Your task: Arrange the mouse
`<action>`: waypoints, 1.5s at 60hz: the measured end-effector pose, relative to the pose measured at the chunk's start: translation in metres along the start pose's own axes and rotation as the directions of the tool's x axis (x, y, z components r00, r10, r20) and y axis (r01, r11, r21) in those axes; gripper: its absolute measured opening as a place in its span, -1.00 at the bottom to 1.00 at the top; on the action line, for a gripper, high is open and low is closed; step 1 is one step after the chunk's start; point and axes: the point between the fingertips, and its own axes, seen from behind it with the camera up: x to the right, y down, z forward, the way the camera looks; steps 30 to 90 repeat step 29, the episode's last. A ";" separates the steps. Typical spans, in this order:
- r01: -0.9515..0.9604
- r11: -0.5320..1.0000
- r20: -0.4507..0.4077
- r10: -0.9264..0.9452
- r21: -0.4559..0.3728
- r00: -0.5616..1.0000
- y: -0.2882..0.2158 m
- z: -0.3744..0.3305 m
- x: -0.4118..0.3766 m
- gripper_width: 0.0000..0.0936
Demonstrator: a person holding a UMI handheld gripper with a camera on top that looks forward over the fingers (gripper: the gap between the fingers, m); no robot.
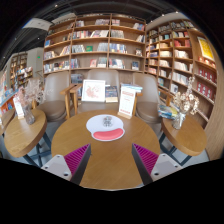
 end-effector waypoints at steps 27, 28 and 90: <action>0.068 0.997 0.006 -0.069 0.038 0.998 0.067 -0.129 -0.002 0.82; 0.067 0.997 0.005 -0.067 0.041 0.998 0.066 -0.130 -0.002 0.83; 0.066 0.997 0.003 -0.066 0.041 0.998 0.065 -0.130 -0.003 0.83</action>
